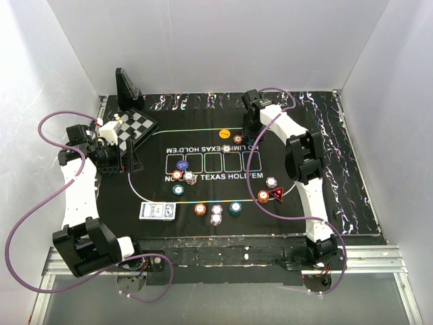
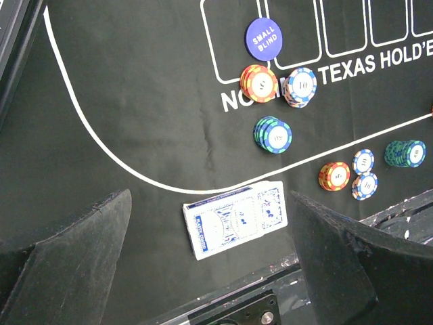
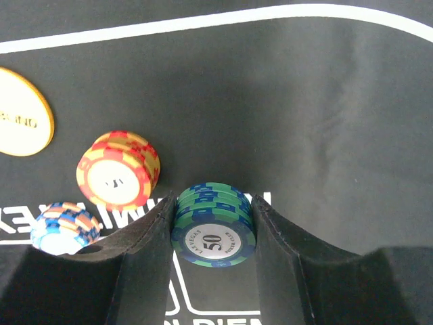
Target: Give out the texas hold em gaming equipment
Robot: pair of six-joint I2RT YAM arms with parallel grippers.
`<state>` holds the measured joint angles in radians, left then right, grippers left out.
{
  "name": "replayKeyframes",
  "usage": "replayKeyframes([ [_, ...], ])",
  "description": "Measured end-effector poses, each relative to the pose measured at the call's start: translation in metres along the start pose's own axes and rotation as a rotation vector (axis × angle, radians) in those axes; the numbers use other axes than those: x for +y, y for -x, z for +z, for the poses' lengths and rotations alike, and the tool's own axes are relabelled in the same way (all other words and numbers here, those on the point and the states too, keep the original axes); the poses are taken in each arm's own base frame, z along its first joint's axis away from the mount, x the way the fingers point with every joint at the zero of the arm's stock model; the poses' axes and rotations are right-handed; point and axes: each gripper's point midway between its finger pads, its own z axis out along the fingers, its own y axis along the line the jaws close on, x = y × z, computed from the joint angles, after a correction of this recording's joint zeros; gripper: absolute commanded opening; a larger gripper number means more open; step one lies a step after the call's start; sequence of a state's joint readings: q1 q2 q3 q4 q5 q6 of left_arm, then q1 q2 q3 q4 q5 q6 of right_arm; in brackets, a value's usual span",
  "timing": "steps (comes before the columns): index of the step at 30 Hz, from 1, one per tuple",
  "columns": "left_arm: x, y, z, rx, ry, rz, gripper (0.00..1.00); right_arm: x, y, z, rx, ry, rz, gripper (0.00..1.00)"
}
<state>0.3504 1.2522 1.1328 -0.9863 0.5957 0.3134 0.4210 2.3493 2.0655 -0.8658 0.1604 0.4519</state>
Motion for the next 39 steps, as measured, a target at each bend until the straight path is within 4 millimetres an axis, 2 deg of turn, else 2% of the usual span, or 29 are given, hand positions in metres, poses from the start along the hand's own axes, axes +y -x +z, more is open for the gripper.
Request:
replayKeyframes([
  [4,0.001,0.000,0.001,0.002,0.000,-0.002,1.00,0.000,0.000,0.017,0.017,-0.006,-0.005,0.09],
  [11,0.001,0.002,0.001,-0.003,0.002,-0.001,1.00,0.005,0.010,0.020,0.001,0.010,-0.001,0.19],
  [16,0.002,0.004,0.001,-0.011,0.004,-0.002,1.00,0.005,0.011,0.020,0.002,0.012,0.001,0.38],
  [20,0.002,0.004,0.001,-0.012,0.005,-0.002,1.00,0.005,0.011,0.020,0.001,0.012,0.001,0.59],
  [23,0.002,0.004,0.001,-0.014,0.005,-0.001,1.00,0.006,0.011,0.020,0.002,0.013,0.008,0.71],
  [25,0.002,0.004,0.001,-0.014,0.005,-0.001,1.00,0.007,0.011,0.020,0.001,0.016,0.010,0.75],
  [30,0.001,0.005,0.001,-0.015,0.006,-0.004,1.00,0.006,0.011,0.018,0.001,0.015,0.009,0.78],
  [33,0.001,0.005,0.000,-0.018,0.007,-0.005,1.00,0.004,0.011,0.011,-0.002,0.009,0.008,0.78],
  [35,0.000,0.005,-0.001,-0.021,0.007,-0.004,1.00,0.003,0.012,-0.002,-0.011,0.013,0.010,0.78],
  [37,0.000,0.006,-0.002,-0.024,0.008,-0.002,1.00,0.003,0.015,-0.023,-0.036,0.026,0.012,0.78],
  [39,-0.002,0.006,-0.004,-0.029,0.009,-0.001,1.00,0.005,0.018,-0.055,-0.079,0.050,0.011,0.78],
])
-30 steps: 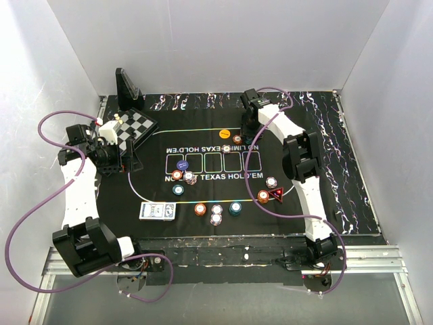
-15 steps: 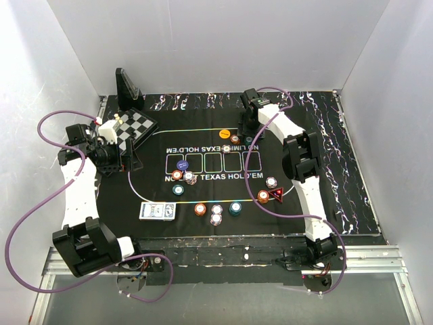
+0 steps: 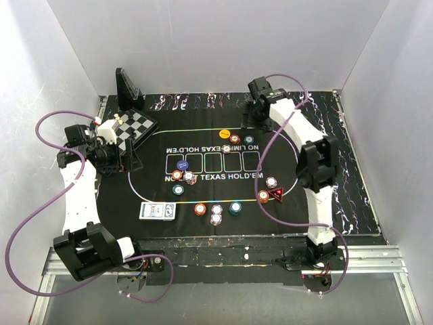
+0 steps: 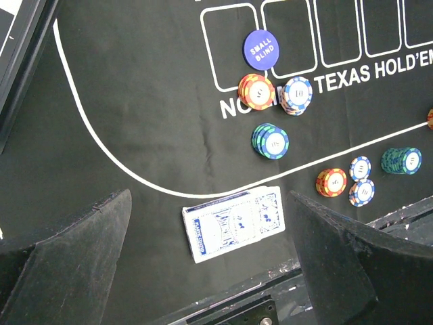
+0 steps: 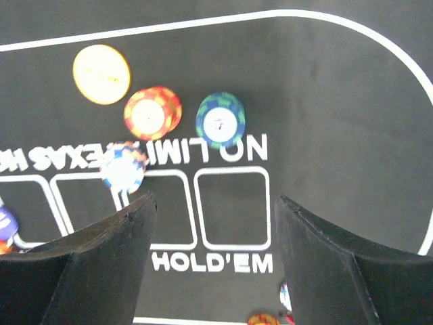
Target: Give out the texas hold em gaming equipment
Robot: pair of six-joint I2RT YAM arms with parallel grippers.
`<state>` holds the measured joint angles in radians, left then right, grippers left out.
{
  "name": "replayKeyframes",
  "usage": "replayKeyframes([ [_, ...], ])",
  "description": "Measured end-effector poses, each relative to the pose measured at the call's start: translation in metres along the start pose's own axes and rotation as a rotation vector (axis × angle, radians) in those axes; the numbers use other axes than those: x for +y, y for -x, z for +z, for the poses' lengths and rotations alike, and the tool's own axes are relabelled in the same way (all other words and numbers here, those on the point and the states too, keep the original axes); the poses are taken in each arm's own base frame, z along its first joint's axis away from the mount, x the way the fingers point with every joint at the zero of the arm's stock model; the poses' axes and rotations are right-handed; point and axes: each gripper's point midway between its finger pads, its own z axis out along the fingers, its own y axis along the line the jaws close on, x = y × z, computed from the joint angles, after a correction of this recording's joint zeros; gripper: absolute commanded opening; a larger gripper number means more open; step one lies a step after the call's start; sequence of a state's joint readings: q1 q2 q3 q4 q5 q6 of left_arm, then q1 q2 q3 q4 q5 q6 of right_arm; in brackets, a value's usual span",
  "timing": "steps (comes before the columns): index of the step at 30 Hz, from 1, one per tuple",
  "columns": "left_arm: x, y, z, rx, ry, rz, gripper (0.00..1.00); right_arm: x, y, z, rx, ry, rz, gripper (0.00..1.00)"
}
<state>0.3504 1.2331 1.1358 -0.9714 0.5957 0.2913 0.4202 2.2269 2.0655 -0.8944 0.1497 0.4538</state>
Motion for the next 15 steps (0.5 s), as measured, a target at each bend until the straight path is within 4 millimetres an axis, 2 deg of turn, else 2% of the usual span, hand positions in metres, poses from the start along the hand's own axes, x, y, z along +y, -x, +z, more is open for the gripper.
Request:
replayKeyframes([
  [2,-0.002,0.001,-0.003,-0.008,0.002,0.005,1.00,0.003,0.003,-0.036,-0.054,0.030,-0.001,0.78],
  [4,-0.005,0.002,-0.007,-0.018,0.005,0.009,1.00,0.009,-0.008,-0.074,-0.102,0.064,-0.021,0.78],
  [7,-0.009,0.003,-0.013,-0.033,0.008,0.018,1.00,0.030,-0.047,-0.117,-0.132,0.123,-0.092,0.79],
  [8,-0.010,0.003,-0.014,-0.038,0.008,0.020,1.00,0.043,-0.072,-0.128,-0.129,0.151,-0.139,0.80],
  [11,-0.013,0.004,-0.018,-0.051,0.012,0.027,1.00,0.067,-0.144,-0.135,-0.058,0.193,-0.262,0.82],
  [13,-0.014,0.005,-0.021,-0.059,0.015,0.031,1.00,0.068,-0.183,-0.126,0.006,0.180,-0.314,0.82],
  [15,-0.015,0.005,-0.023,-0.065,0.016,0.034,1.00,0.059,-0.217,-0.112,0.069,0.138,-0.343,0.82],
])
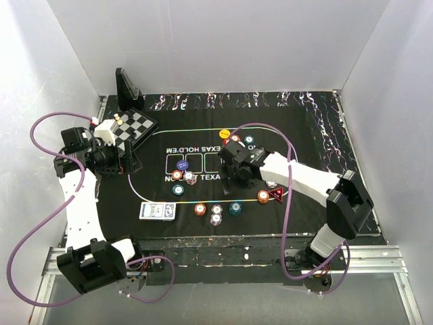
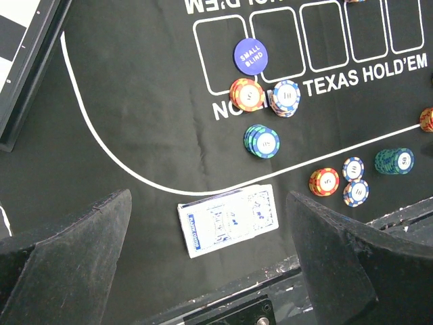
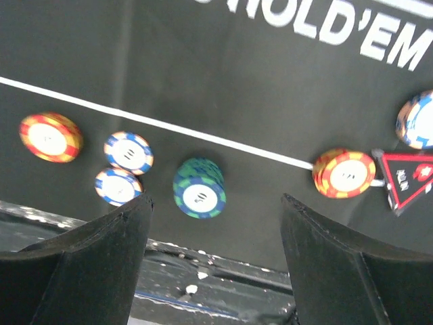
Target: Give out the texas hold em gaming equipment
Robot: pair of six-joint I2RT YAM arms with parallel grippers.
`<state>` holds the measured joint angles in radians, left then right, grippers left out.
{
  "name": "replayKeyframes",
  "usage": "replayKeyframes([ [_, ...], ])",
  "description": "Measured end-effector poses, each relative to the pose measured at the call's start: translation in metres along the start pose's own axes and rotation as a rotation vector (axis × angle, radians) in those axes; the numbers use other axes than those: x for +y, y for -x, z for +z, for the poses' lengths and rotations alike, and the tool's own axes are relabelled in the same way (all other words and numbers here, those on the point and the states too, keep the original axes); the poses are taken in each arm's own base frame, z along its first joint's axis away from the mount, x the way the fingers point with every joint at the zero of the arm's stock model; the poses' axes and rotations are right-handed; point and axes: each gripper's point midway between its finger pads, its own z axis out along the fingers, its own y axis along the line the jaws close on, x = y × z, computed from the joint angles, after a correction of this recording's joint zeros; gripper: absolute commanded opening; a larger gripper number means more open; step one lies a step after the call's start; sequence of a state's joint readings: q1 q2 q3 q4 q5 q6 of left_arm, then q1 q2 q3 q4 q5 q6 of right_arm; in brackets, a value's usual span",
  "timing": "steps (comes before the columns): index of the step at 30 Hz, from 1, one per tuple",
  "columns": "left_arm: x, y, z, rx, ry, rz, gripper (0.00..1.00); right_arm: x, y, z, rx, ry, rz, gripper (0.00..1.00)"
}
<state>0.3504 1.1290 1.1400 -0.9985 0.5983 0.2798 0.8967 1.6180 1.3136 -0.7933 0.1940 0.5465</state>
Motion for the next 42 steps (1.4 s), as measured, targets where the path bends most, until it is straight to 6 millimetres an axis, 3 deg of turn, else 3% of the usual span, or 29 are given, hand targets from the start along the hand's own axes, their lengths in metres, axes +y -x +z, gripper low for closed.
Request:
replayKeyframes([
  [2,-0.002,0.000,-0.002,-0.003,0.001,0.002,1.00,-0.007,-0.024,0.010,0.051,-0.040,-0.003,0.83],
  [5,-0.004,-0.002,-0.005,-0.002,0.001,0.001,1.00,-0.012,-0.037,0.014,0.069,-0.069,0.006,0.83],
  [10,-0.006,-0.004,-0.006,0.001,0.000,-0.004,1.00,-0.004,-0.032,0.011,0.032,-0.055,0.019,0.83],
  [21,-0.008,-0.004,-0.010,-0.004,0.001,-0.001,1.00,0.018,-0.051,0.028,0.071,-0.060,-0.026,0.83],
  [42,-0.009,-0.005,-0.011,-0.002,-0.001,-0.002,1.00,0.019,-0.060,0.041,0.089,-0.069,-0.018,0.80],
])
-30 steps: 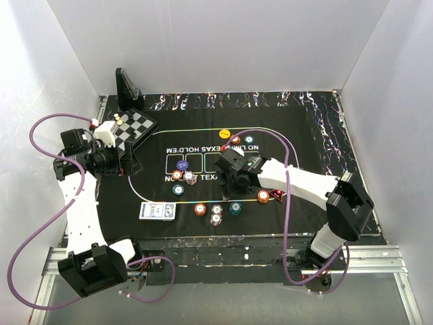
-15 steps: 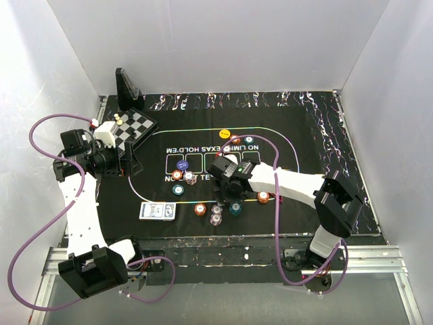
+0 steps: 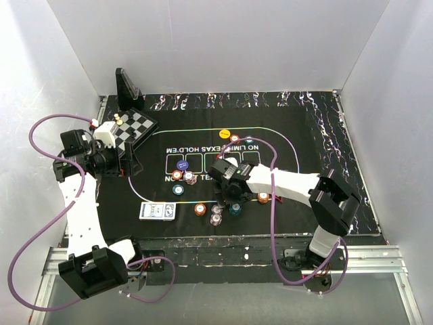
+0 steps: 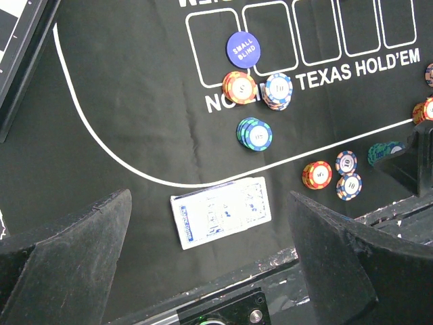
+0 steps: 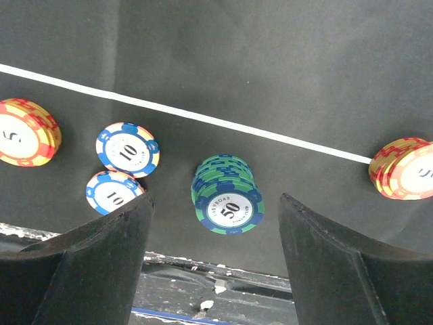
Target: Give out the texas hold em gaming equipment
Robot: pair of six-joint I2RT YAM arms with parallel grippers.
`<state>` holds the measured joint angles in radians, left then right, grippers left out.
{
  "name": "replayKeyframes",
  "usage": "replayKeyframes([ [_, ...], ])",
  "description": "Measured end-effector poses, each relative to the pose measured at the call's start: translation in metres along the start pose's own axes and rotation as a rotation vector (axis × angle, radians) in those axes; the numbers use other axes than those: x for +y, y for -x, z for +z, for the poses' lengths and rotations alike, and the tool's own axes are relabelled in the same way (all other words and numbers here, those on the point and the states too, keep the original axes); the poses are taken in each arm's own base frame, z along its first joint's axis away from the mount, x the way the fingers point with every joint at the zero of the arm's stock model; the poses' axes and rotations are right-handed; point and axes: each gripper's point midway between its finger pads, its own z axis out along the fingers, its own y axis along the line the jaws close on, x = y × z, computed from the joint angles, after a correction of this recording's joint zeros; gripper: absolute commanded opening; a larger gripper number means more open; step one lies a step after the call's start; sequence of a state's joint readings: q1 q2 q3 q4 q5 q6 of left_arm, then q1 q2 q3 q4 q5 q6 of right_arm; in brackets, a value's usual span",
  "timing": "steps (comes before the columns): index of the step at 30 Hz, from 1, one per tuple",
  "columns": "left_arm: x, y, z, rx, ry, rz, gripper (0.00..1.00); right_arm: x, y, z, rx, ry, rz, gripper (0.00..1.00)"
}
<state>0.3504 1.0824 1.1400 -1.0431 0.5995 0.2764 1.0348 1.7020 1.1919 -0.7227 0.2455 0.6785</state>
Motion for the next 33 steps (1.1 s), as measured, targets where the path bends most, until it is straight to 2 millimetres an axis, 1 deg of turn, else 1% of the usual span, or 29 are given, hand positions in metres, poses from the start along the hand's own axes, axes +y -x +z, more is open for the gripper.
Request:
replayKeyframes([
  [6,-0.001,0.001,0.000,-0.003,-0.004,0.001,1.00,-0.002,-0.011,0.009,0.029,0.001,0.004,0.78],
  [10,0.000,0.001,0.000,-0.004,-0.004,0.002,1.00,0.000,-0.014,0.013,0.035,0.013,0.016,0.73],
  [15,0.000,0.001,0.000,-0.005,-0.003,0.003,1.00,0.000,-0.019,0.017,0.046,0.020,0.026,0.65],
  [27,0.000,0.000,0.001,-0.002,-0.001,0.002,1.00,-0.001,-0.021,0.019,0.047,0.020,0.031,0.48],
  [30,0.001,0.000,0.001,-0.002,0.001,0.002,1.00,-0.001,-0.021,0.020,0.047,0.021,0.032,0.42],
  [33,0.001,0.000,0.001,-0.002,0.001,0.002,1.00,-0.001,-0.021,0.020,0.047,0.019,0.033,0.33],
])
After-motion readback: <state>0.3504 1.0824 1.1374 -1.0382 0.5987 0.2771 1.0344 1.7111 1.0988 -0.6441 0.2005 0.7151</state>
